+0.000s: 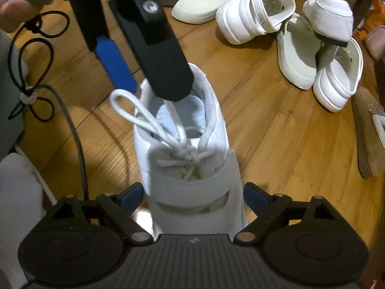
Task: Organize scattered shoes
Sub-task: 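Carry the sneaker with the right tool to the wall and lower it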
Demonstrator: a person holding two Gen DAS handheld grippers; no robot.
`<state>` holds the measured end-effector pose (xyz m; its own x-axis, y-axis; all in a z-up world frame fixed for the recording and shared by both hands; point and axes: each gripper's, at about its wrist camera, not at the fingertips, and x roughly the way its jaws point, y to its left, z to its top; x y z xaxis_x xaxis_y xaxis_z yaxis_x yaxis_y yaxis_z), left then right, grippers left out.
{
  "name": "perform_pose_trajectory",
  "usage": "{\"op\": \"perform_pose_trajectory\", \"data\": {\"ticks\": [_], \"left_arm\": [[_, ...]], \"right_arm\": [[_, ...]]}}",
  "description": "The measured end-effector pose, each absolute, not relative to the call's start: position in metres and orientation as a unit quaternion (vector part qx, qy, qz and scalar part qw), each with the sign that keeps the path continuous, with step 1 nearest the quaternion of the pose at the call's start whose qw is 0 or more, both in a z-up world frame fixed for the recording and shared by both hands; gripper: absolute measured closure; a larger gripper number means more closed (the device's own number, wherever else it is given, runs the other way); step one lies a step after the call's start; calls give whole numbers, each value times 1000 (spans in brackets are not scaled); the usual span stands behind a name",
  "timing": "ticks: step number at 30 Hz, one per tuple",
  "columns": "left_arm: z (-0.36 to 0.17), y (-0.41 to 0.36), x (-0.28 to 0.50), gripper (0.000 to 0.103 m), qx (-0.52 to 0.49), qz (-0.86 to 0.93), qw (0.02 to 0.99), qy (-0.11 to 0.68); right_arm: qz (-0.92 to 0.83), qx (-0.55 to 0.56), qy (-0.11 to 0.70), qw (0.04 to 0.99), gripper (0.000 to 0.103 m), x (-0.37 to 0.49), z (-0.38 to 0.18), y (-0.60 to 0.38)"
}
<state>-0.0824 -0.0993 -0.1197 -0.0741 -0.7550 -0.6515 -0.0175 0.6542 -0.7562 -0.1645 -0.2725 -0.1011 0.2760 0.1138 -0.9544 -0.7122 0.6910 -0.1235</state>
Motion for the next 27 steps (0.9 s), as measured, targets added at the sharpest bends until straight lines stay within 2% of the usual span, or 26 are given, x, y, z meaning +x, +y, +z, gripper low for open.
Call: {"op": "perform_pose_trajectory", "data": {"ticks": [3, 7, 10, 14, 27], "left_arm": [[-123, -103, -82, 19, -277, -296, 622, 670], [-124, -106, -83, 19, -251, -286, 640, 667], [-122, -108, -84, 19, -231, -285, 653, 663], [-117, -111, -87, 19, -228, -300, 653, 657], [-105, -123, -97, 19, -210, -328, 660, 643]], "right_arm": [[271, -280, 540, 746, 6, -160, -114, -271], [258, -310, 545, 735, 5, -162, -130, -269], [245, -289, 551, 743, 13, -159, -128, -271], [210, -243, 575, 752, 18, -150, -122, -280], [53, -208, 589, 779, 20, -146, -96, -362]]}}
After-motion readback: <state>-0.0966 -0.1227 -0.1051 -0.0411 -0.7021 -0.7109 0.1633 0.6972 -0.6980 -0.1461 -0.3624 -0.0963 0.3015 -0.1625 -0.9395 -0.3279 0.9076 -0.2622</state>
